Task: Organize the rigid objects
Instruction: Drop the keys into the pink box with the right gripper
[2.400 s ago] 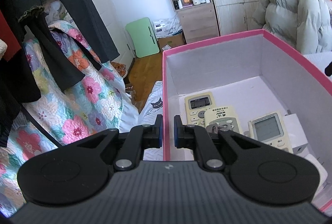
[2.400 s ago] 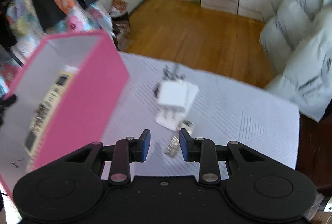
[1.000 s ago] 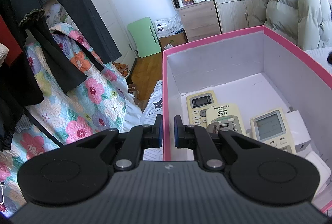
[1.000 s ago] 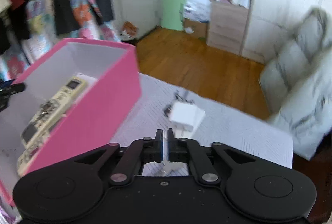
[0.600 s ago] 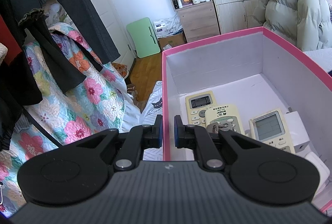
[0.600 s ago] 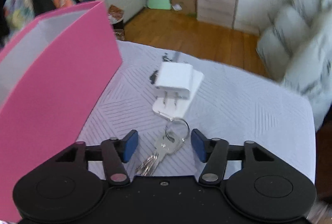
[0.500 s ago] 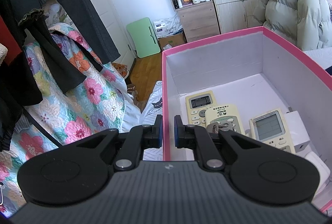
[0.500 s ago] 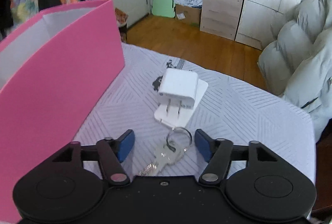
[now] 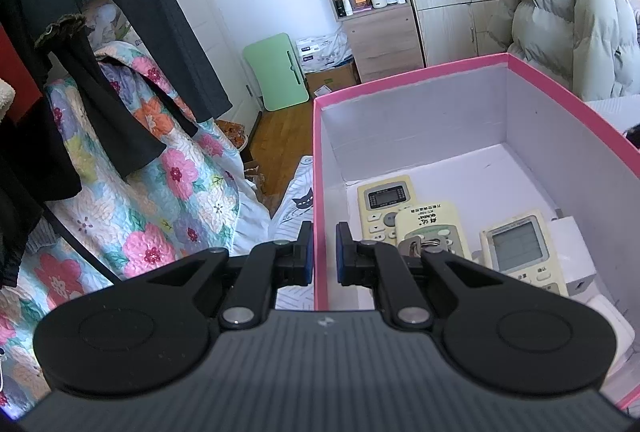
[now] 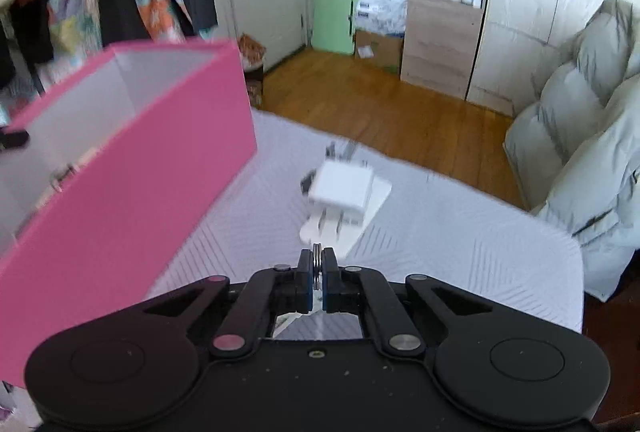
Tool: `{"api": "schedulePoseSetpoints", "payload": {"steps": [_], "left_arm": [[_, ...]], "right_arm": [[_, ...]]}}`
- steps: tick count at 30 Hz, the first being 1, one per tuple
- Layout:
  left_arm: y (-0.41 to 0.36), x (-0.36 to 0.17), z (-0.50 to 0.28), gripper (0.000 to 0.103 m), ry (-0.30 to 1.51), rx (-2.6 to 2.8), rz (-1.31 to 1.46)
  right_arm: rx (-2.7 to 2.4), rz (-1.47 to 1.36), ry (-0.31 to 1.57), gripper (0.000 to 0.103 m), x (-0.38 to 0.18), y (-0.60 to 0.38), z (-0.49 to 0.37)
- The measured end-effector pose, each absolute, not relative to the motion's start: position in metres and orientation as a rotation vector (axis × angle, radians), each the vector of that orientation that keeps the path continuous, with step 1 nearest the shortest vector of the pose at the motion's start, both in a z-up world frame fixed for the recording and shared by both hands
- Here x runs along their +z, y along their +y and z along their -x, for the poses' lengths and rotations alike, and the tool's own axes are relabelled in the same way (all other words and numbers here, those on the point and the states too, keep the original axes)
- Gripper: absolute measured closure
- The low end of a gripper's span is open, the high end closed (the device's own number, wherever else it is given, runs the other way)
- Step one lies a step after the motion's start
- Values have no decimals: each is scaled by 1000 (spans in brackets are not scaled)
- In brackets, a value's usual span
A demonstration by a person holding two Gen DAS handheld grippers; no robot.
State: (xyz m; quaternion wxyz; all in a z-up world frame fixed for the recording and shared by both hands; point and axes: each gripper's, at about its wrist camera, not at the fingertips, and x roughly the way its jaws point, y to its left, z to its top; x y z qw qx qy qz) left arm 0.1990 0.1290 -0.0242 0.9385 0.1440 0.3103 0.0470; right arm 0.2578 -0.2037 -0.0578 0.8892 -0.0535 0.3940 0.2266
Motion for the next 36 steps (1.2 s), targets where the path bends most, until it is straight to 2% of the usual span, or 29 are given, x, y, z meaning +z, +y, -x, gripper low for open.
{"api": "schedulePoseSetpoints", "payload": {"steps": [16,25,32,36], "left_arm": [[133,-25,-199,95,632,89,-281],[134,-25,-200,95,632,85,-282],[133,-25,-201,94,634,85,-285],[136,-25,-202,91,643,66,-260]], "right_arm": [[691,80,560,98,64,-152,-222],[857,-5,726,98,33,-93,-232],[846,61,804,98,2,-52,-255],[809,116,849,94,-9,-45,-271]]}}
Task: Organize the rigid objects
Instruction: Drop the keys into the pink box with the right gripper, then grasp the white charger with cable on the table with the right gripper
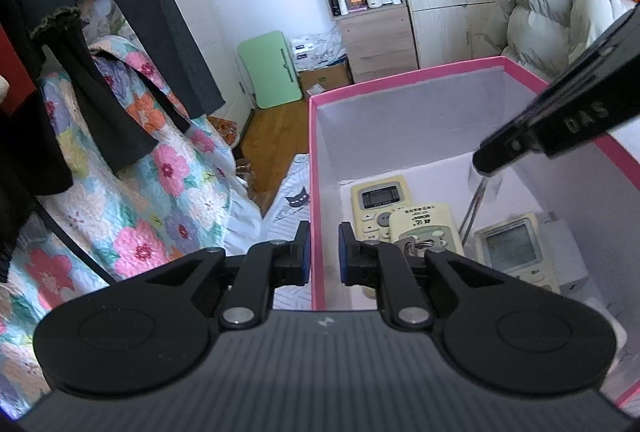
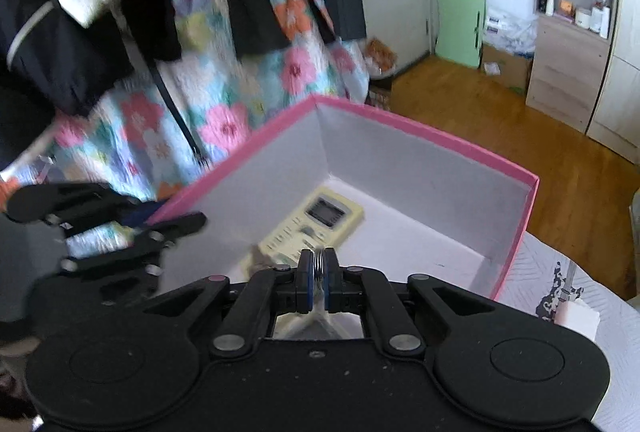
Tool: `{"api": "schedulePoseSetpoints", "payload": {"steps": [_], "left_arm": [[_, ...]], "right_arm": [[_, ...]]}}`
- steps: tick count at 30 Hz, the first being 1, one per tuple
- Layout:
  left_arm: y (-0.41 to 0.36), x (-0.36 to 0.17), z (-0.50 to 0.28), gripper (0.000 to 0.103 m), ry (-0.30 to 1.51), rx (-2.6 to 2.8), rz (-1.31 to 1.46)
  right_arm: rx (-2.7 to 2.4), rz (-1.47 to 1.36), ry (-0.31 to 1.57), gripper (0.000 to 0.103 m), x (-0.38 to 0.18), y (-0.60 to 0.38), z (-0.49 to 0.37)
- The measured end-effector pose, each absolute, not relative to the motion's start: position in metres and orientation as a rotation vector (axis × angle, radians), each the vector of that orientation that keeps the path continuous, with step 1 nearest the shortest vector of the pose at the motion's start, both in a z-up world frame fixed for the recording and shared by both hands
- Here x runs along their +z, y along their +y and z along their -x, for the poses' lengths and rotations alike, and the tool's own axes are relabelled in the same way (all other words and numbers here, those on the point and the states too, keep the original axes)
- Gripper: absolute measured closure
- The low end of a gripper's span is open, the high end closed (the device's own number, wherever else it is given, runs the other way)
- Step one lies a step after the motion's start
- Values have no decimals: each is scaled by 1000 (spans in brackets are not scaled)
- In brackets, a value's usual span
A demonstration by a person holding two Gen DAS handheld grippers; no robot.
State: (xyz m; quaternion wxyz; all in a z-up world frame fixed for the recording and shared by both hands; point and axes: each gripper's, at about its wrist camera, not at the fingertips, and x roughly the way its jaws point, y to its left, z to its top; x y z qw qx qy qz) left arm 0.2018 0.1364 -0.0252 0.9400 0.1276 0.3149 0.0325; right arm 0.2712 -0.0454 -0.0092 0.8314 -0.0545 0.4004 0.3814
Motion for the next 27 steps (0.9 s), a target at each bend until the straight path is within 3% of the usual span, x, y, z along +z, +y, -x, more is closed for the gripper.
{"api": "schedulePoseSetpoints", "payload": {"steps": [6,11,19,27], "left_arm": [[137,-26,-202,91,649,64,-252],[137,-26,-202,91,650,65,-250],[138,-25,-203,91,648,68,-254],[137,-25,-202,91,649,67,-273]], "right_arm": [[679,11,768,76,21,-94,-278],[522,-57,823,57,32,-145,-288],[372,-108,968,49,7,-202,-305],[429,-109,934,43,-38,-213,-315]]}}
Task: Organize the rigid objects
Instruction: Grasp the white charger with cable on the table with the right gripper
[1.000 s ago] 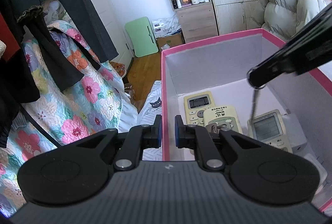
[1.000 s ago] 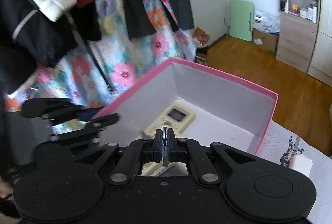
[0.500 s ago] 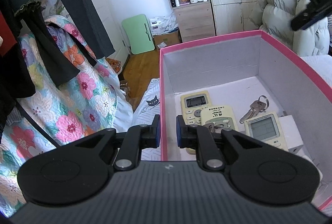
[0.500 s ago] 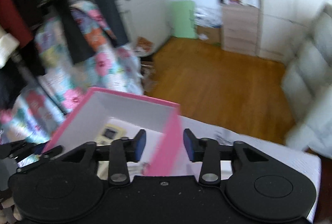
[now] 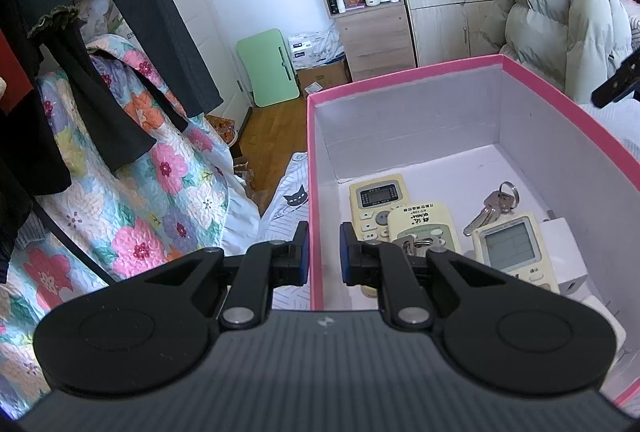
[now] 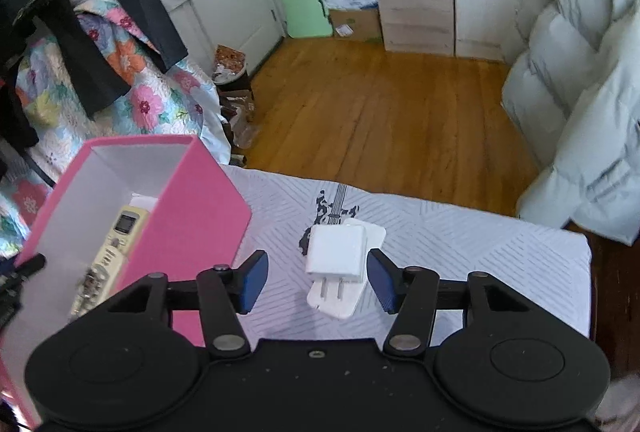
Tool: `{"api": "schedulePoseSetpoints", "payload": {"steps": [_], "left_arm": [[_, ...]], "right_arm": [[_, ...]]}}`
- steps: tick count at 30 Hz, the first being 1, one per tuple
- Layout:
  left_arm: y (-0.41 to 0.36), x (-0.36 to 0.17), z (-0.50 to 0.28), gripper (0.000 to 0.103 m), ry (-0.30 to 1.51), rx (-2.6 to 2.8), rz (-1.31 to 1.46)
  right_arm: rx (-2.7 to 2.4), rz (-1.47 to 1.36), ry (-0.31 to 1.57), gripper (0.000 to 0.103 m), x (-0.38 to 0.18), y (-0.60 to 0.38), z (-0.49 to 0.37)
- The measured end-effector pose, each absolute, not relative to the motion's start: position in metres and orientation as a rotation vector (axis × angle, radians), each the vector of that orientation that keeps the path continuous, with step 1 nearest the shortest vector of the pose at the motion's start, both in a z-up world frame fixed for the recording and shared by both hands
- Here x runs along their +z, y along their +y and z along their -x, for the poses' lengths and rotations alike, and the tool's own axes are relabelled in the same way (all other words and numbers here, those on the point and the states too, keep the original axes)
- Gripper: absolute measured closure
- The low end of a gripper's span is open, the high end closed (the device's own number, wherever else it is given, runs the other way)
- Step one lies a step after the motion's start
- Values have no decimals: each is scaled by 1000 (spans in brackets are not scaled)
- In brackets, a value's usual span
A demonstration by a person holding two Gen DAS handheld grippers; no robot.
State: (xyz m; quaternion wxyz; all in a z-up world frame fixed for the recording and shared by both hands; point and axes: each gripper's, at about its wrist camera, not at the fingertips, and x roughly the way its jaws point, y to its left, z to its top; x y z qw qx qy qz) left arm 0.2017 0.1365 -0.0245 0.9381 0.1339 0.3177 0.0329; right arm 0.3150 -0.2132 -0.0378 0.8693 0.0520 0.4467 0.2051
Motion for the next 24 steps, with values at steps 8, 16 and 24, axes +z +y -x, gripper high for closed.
{"api": "schedulePoseSetpoints", "payload": {"steps": [8,16,24], "left_arm": [[133,-24,-202,91,650,70,-285],[130,-25,-202,91,653,78,-305],[125,-27,-203,91,659,89,-334]], "right_arm": [[472,-8,897,42,-67,-205,-325],[490,26,915,42,-83,-193,-337],[424,167,863,50,-87,-175,-328]]}}
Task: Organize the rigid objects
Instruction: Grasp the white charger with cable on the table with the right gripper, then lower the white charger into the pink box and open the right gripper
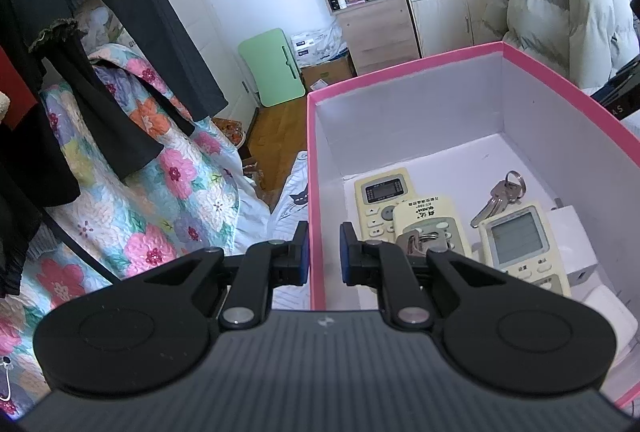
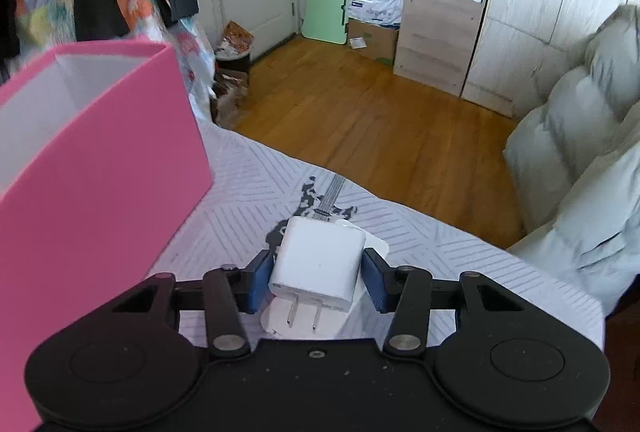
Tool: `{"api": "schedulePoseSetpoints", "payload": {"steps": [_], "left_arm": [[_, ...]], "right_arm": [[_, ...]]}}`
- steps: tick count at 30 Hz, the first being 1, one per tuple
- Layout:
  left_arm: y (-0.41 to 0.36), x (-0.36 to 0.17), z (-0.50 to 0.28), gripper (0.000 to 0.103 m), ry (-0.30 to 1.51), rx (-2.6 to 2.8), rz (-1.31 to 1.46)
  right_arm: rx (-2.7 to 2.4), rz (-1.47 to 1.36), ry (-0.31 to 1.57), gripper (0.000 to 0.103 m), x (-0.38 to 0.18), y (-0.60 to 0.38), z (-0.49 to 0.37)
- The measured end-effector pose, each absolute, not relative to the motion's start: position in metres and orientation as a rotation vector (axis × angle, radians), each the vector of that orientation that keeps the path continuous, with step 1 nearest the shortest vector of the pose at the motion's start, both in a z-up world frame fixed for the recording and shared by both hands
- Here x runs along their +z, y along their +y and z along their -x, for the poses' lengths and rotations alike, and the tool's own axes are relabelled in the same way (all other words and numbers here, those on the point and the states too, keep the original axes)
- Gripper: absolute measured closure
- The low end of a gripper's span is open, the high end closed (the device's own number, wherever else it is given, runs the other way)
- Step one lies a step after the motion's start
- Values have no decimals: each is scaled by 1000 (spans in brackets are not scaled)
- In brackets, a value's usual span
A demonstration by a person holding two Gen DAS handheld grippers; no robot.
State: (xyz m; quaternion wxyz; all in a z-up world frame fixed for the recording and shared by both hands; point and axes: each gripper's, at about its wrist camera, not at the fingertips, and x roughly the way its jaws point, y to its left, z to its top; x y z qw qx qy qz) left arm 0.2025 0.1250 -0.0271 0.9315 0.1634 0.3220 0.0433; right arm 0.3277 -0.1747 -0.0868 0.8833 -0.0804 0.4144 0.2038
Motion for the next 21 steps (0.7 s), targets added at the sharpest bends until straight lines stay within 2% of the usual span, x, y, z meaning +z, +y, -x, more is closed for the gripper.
{"api": "schedulePoseSetpoints", "payload": {"steps": [7,21], "left_arm": [[123,-27,-202,91,660,94,-345],[121,-26,-201,91,657,104,-358]], "right_arm": [[374,185,883,50,-76,-177,-307],[387,200,877,50,-11,-178,-242]]}}
